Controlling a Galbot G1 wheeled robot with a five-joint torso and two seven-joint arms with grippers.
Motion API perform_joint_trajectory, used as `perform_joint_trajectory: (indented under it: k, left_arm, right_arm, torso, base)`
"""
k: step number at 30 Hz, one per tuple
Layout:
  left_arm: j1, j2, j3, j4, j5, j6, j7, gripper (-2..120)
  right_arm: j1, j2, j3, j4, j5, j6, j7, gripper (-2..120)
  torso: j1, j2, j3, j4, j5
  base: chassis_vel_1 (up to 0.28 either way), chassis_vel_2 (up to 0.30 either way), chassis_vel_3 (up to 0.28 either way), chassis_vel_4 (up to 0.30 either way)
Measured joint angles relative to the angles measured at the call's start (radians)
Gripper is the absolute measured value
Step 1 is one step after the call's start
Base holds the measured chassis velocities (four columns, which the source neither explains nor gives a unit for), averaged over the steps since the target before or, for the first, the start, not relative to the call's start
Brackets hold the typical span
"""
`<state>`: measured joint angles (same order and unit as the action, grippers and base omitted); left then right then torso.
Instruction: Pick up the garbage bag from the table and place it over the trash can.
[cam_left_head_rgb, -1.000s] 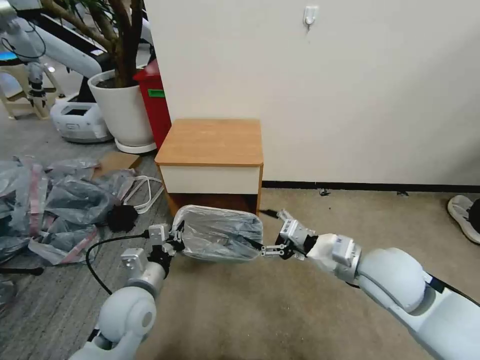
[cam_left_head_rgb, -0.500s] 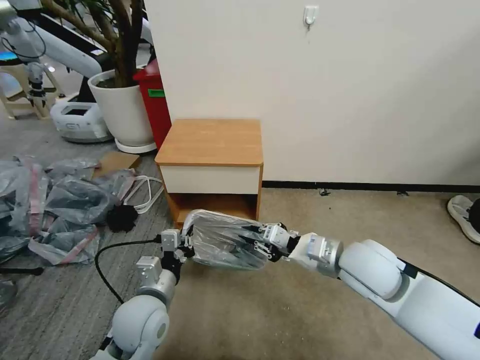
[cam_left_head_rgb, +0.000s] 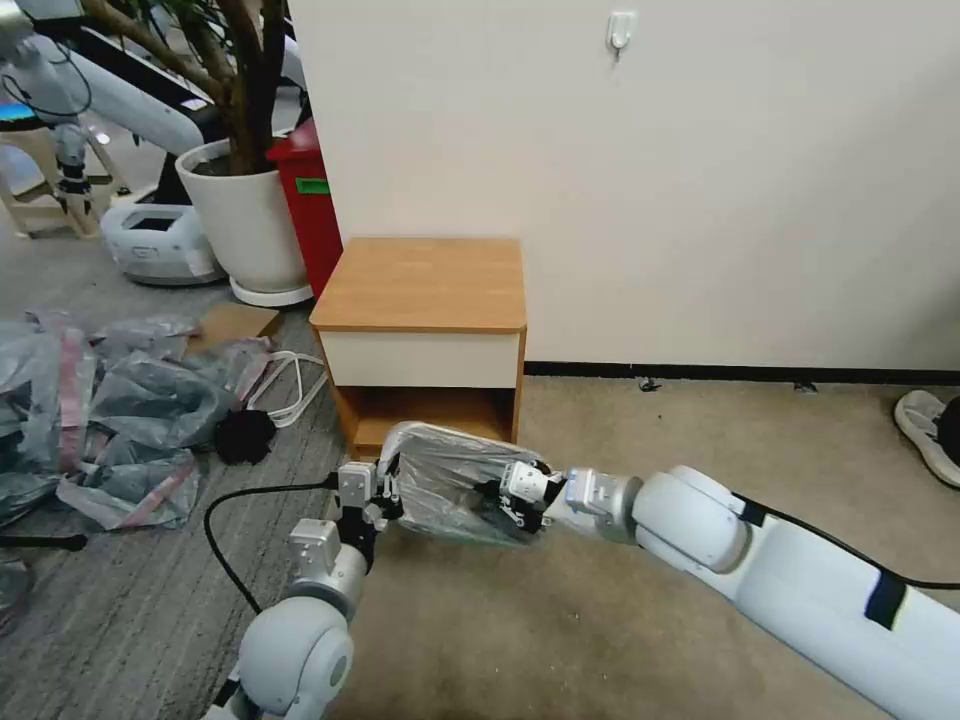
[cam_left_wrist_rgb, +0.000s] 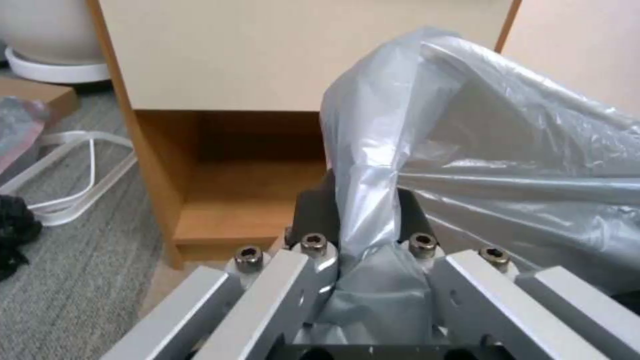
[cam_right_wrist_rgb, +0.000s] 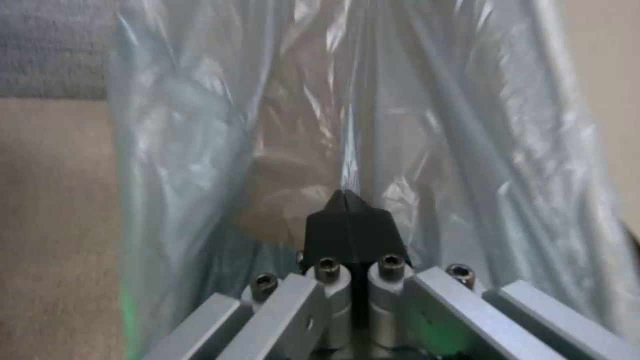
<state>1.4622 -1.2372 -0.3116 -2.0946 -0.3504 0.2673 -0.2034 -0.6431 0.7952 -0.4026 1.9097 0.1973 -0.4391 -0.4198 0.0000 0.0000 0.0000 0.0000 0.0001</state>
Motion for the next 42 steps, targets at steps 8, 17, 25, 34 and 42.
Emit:
perform_joint_trajectory:
  k: [8, 17, 25, 34, 42]
  left_arm:
    - [-0.009, -0.012, 0.027, 0.019, 0.041, -0.013, 0.001, 6]
    - [-0.003, -0.019, 0.053, 0.023, 0.067, -0.02, 0.004, 6]
    - [-0.003, -0.008, 0.054, 0.014, 0.064, -0.02, 0.007, 6]
    - [-0.003, 0.012, 0.039, 0.001, 0.049, -0.017, 0.007, 6]
    - [0.001, 0.02, 0.029, -0.012, 0.037, -0.015, 0.006, 6]
  right_arm:
    - [0.055, 0.026, -0.067, -0.031, 0.001, -0.059, 0.019, 0]
    - [0.077, 0.051, -0.11, -0.074, -0.008, -0.089, 0.035, 0]
    - [0.136, 0.071, -0.166, -0.119, -0.035, -0.098, 0.037, 0]
    - [0.207, 0.121, -0.228, -0.131, -0.039, -0.14, 0.053, 0]
    - [0.241, 0.139, -0.265, -0.143, -0.039, -0.169, 0.066, 0]
  torso:
    - [0.0, 0.0, 0.0, -0.0001, -0.0002]
    - [0.0, 0.0, 0.0, -0.0001, -0.0001]
    - [0.0, 0.0, 0.0, -0.0001, -0.0001]
    - [0.0, 0.0, 0.0, 0.0, -0.0002]
    - [0.0, 0.0, 0.0, 0.0, -0.0002]
  base:
    - [0.0, 0.0, 0.0, 0.0]
    - [0.0, 0.0, 0.0, 0.0]
    - [0.0, 0.0, 0.0, 0.0]
    - [0.0, 0.0, 0.0, 0.0]
    - [0.0, 0.0, 0.0, 0.0]
